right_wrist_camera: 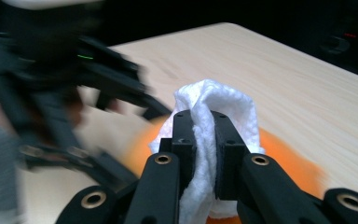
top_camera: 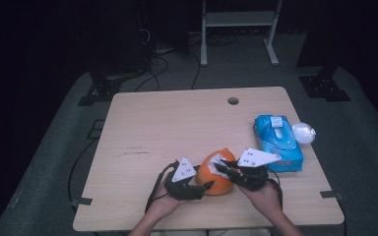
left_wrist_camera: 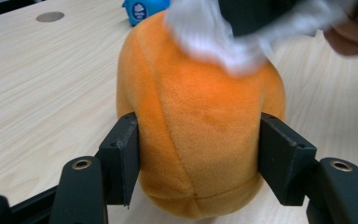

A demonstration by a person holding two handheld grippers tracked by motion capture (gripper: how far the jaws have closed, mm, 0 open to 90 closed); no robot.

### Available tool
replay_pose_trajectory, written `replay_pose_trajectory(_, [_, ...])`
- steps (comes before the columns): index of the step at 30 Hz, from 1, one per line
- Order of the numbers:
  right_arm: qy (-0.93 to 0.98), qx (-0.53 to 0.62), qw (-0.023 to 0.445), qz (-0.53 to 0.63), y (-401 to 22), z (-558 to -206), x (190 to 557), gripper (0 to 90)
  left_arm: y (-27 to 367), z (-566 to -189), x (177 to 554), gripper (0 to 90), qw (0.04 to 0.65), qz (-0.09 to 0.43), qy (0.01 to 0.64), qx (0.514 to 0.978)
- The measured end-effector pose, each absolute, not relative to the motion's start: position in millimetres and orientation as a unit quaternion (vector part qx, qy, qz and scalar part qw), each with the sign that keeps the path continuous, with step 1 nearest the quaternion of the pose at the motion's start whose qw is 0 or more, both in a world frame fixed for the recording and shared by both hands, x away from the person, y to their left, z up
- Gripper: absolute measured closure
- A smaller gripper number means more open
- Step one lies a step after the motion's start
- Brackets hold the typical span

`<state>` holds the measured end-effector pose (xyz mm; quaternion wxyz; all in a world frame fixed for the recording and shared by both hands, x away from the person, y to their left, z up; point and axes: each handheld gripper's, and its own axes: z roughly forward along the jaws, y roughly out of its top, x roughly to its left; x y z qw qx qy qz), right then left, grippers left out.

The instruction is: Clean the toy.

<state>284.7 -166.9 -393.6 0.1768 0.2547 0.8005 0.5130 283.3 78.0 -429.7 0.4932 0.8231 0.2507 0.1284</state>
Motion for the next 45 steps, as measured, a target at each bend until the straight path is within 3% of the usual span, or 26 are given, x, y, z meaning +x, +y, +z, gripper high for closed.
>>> replay_pose_trajectory(3, [0.794,0.272,0.167,0.517,-172.5,-398.1,286.1,80.9,78.5,-428.3,287.7,20.9,0.511,0.11,0.27,0.809])
replay_pose_trajectory(9, [0.81,0.23,0.159,0.516,-143.0,-394.9,273.7,80.9,71.5,-426.3,277.0,34.8,0.496,0.142,0.243,0.822])
replay_pose_trajectory(14, [0.8,0.252,0.167,0.518,-162.2,-393.0,284.0,80.9,77.1,-426.6,278.2,38.0,0.494,0.138,0.237,0.825])
replay_pose_trajectory(16, [0.791,0.277,0.153,0.523,-173.6,-397.2,290.3,81.0,77.9,-426.1,280.5,33.1,0.5,0.127,0.244,0.821])
replay_pose_trajectory(18, [0.788,0.281,0.143,0.529,-173.3,-400.2,289.6,80.9,76.9,-423.0,283.5,19.5,0.512,0.115,0.252,0.813])
replay_pose_trajectory(19, [0.79,0.274,0.137,0.531,-169.3,-399.9,287.3,80.9,76.8,-421.5,284.5,17.6,0.518,0.11,0.255,0.809])
replay_pose_trajectory(25, [0.794,0.263,0.112,0.536,-164.0,-401.3,289.4,80.8,85.3,-427.0,285.4,29.5,0.5,0.117,0.254,0.82])
replay_pose_trajectory(27, [0.791,0.283,0.123,0.529,-173.9,-404.9,293.9,80.8,90.6,-427.6,288.7,29.4,0.505,0.106,0.262,0.816])
replay_pose_trajectory(32, [0.79,0.281,0.117,0.532,-170.1,-404.6,291.1,80.7,85.7,-425.1,288.5,16.8,0.506,0.109,0.261,0.815])
replay_pose_trajectory(37, [0.798,0.269,0.12,0.525,-167.9,-405.3,293.2,80.8,89.3,-425.6,285.5,32.3,0.495,0.121,0.245,0.825])
replay_pose_trajectory(42, [0.789,0.298,0.133,0.521,-181.9,-403.9,298.5,80.7,78.7,-423.6,277.2,34.0,0.491,0.13,0.212,0.835])
replay_pose_trajectory(45, [0.789,0.295,0.131,0.523,-180.7,-403.9,296.9,80.7,78.7,-421.6,277.9,28.0,0.493,0.124,0.216,0.834])
